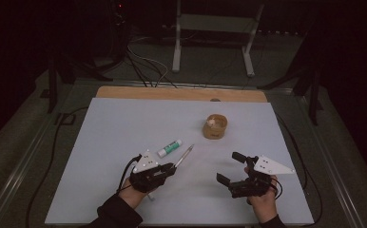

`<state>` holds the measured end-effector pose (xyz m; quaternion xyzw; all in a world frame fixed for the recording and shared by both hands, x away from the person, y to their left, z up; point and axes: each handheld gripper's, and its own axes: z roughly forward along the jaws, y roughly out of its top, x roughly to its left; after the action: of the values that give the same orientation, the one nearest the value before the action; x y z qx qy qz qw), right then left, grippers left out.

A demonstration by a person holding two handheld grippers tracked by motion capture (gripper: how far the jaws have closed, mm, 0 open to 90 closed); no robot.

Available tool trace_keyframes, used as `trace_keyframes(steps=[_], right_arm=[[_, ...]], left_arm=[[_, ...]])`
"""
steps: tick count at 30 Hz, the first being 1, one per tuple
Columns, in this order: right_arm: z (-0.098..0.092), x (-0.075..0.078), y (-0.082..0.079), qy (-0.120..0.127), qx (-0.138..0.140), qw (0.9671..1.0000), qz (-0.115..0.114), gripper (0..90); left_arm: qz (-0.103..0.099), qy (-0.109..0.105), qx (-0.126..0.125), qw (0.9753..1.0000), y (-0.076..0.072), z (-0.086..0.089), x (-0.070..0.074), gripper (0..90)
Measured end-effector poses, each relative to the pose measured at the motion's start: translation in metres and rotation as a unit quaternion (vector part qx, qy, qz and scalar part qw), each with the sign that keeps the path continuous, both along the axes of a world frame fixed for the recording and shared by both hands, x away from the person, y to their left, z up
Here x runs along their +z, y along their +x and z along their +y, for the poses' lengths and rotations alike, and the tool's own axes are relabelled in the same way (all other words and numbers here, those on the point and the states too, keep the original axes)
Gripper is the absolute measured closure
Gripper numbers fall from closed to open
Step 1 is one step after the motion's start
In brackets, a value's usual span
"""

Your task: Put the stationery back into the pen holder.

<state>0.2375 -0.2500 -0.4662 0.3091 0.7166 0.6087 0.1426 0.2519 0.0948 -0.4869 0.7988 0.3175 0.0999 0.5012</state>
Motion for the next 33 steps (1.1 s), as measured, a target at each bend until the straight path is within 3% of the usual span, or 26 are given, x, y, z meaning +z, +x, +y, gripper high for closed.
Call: trace_keyframes(steps=[5, 8, 9, 11, 13, 15, 17, 24, 33], right_arm=[[0.013, 0.016, 0.006, 0.018, 0.013, 0.9995, -0.023, 0.0], [0.017, 0.02, 0.008, 0.016, 0.013, 0.9995, -0.024, 0.0], [0.021, 0.023, 0.011, 0.017, 0.019, 0.9997, 0.0, 0.0], [0.022, 0.024, 0.012, 0.018, 0.018, 0.9996, 0.011, 0.0], [0.027, 0.027, 0.018, 0.024, 0.017, 0.9984, 0.047, 0.0], [0.028, 0.027, 0.02, 0.029, 0.017, 0.9982, 0.05, 0.0], [0.033, 0.027, 0.025, 0.053, 0.013, 0.9962, 0.068, 0.0], [0.043, 0.029, 0.034, 0.079, 0.003, 0.9919, 0.099, 0.0], [0.06, 0.024, 0.039, 0.085, 0.005, 0.9861, 0.142, 0.0]], left_arm=[[-0.005, -0.006, 0.003, 1.0, -0.002, 0.002, 0.002, 78.1], [-0.005, -0.007, 0.007, 0.9999, -0.003, 0.002, 0.001, 78.1], [-0.004, -0.011, 0.007, 0.9999, -0.003, 0.002, 0.001, 78.1], [-0.005, -0.011, 0.007, 0.9999, -0.004, 0.001, 0.0, 78.1], [-0.007, -0.014, 0.009, 0.9998, -0.004, 0.001, 0.001, 78.1], [-0.008, -0.02, 0.008, 0.9997, -0.005, 0.002, 0.001, 78.1], [-0.012, -0.023, 0.011, 0.9996, -0.005, 0.003, 0.002, 78.1], [-0.024, -0.03, 0.015, 0.9991, -0.006, 0.004, 0.002, 78.1], [-0.026, -0.037, 0.018, 0.9988, -0.006, 0.004, 0.003, 78.1]])
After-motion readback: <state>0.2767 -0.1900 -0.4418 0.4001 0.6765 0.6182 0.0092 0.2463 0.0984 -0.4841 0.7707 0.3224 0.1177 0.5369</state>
